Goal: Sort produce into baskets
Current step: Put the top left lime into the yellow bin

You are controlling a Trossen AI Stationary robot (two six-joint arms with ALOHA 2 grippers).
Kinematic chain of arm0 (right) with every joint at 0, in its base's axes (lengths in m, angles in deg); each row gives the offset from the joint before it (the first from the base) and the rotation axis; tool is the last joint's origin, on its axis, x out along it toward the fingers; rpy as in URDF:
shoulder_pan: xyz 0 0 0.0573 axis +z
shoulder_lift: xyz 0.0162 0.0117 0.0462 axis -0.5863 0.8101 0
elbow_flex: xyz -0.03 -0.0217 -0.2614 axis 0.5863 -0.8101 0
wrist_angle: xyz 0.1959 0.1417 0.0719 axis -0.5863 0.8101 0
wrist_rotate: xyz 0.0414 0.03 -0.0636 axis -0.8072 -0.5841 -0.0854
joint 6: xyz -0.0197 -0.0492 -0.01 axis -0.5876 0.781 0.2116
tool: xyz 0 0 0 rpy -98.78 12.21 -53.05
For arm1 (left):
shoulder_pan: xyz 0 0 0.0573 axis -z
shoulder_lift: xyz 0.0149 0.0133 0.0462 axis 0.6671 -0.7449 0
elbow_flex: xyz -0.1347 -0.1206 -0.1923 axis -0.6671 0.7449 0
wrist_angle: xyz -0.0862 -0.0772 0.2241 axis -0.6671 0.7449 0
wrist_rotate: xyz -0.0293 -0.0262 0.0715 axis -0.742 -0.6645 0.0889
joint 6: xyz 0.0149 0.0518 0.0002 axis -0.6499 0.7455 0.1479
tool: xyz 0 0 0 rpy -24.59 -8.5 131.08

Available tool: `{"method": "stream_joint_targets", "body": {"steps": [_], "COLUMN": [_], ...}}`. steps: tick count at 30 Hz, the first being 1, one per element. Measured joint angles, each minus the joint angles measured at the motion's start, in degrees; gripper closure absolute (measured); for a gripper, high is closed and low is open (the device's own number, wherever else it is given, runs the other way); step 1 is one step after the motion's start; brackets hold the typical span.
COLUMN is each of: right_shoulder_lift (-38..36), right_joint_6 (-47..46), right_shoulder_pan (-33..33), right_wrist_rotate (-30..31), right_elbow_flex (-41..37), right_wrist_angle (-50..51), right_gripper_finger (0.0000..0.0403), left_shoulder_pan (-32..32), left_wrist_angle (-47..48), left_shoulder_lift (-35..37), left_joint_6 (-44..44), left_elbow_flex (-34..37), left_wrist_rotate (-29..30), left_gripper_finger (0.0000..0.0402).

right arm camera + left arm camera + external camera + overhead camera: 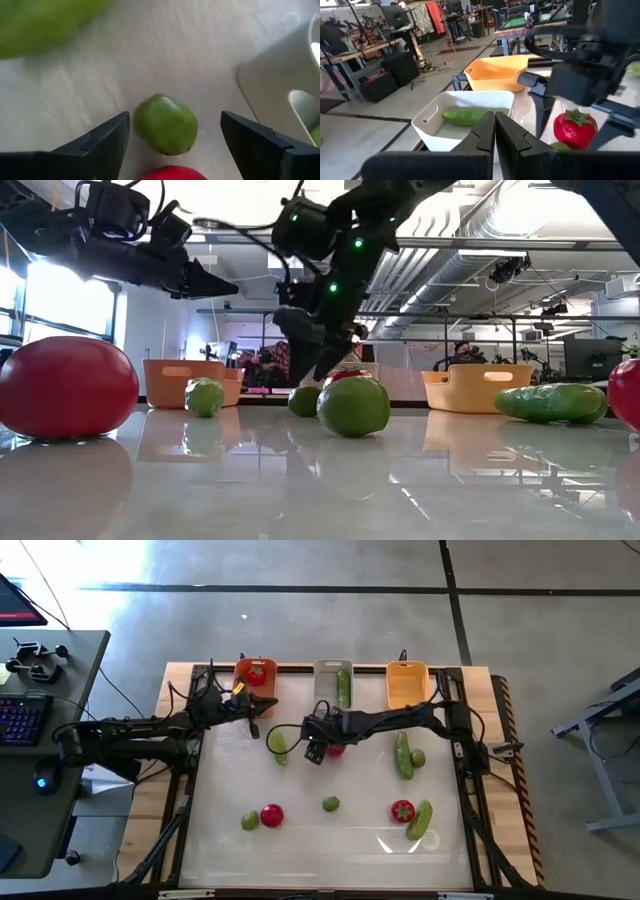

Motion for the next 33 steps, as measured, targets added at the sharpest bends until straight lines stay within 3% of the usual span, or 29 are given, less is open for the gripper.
{"method": "stream_joint_targets", "body": {"steps": [11,21,25,33], "right_shoulder_lift": [2.87,2.64,2.46,2.19], "right_joint_6": [2.29,4.74,6.12,8.84], "right_shoulder_pan": [-1.57,-2.33,-2.09,0.63], "right_wrist_rotate": [-6.29,-7.19,-7.14,2.26], "right_elbow_flex": [2.25,3.04,7.97,22.57], "right_wrist_angle": [3.14,3.33,5.66,23.15], "right_gripper_finger": [0.0112,0.0238,0.0252,0.0250], "left_shoulder_pan": [0.02,0.02,0.02,0.02], "left_wrist_angle": [1.85,3.17,3.58,3.68], "left_shoulder_lift": [-0.02,-0.02,-0.02,-0.02], "left_joint_6": [-0.76,-1.23,-1.24,-1.24], "left_elbow_flex": [-0.01,-0.01,-0.01,-0.01], "left_wrist_rotate": [0.07,0.42,0.44,0.46], "left_gripper_finger": [0.0401,0.0401,0.0401,0.0401]}}
